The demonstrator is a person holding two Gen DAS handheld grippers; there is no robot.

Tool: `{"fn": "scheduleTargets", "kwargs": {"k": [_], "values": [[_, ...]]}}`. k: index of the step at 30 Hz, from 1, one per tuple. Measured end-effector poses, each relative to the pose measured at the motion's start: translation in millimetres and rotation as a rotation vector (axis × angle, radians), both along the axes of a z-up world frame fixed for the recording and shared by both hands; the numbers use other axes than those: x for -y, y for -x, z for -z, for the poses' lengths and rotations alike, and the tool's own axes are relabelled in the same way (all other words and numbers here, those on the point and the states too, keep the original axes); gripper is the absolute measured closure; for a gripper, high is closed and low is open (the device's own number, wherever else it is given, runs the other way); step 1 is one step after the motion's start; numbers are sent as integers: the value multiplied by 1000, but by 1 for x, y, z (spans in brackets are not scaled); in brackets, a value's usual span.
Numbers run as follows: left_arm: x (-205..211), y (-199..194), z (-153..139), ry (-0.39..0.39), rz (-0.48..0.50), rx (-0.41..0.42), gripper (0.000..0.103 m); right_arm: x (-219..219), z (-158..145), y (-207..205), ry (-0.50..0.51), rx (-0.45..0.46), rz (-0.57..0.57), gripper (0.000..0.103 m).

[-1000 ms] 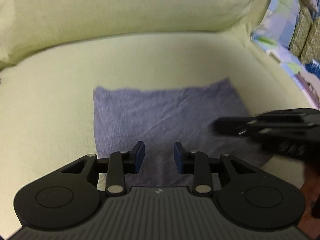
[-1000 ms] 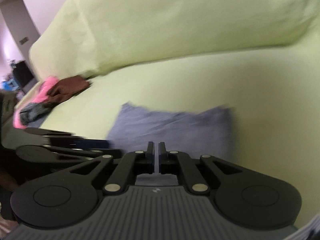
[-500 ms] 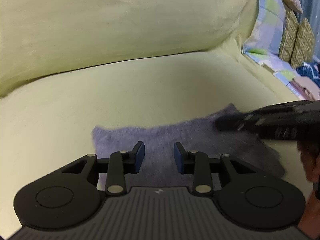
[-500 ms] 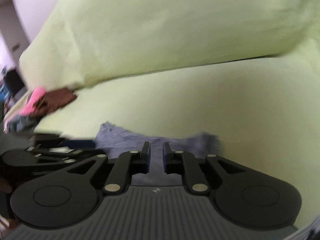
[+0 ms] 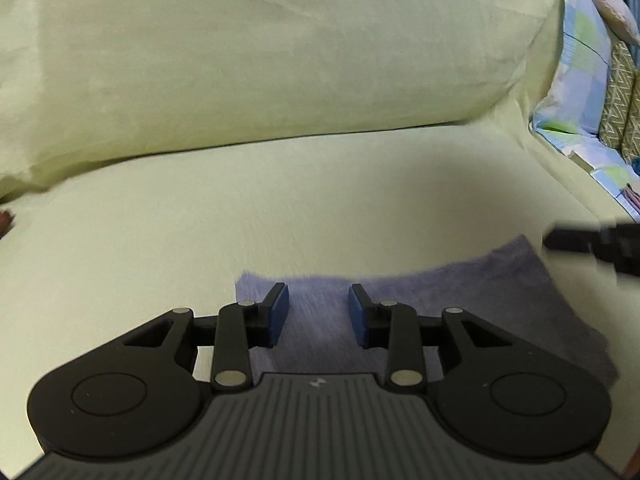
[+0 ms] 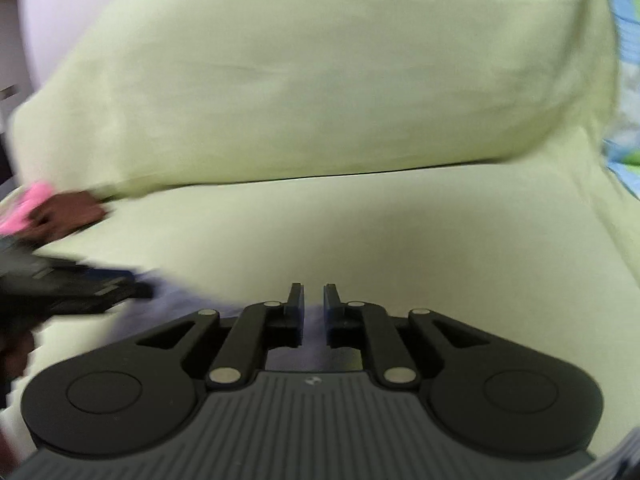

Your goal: Fold clothes

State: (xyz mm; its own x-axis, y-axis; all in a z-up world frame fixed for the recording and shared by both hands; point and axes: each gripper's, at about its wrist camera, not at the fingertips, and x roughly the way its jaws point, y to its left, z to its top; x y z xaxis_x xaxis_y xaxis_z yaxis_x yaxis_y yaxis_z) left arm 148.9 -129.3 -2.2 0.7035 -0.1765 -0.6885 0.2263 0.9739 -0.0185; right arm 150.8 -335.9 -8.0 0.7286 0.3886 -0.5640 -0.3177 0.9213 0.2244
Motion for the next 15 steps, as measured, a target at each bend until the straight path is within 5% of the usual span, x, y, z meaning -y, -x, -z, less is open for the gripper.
{"fn": "scheduleTargets", "kwargs": {"k": [2,5,10,15], "values": [[6,21,6,-8,-13,-17,60,-25,9,26,28,-53,-74,91],[6,37,26,-32,-34,-43,57,-31,32,50,112,-72,-28,91],[-11,53,36,-30,-49,84,55,13,40,71,63,38,112,103],[-15,68,15,2,-60,136,53,1,29,100,33,168,93,81]]}}
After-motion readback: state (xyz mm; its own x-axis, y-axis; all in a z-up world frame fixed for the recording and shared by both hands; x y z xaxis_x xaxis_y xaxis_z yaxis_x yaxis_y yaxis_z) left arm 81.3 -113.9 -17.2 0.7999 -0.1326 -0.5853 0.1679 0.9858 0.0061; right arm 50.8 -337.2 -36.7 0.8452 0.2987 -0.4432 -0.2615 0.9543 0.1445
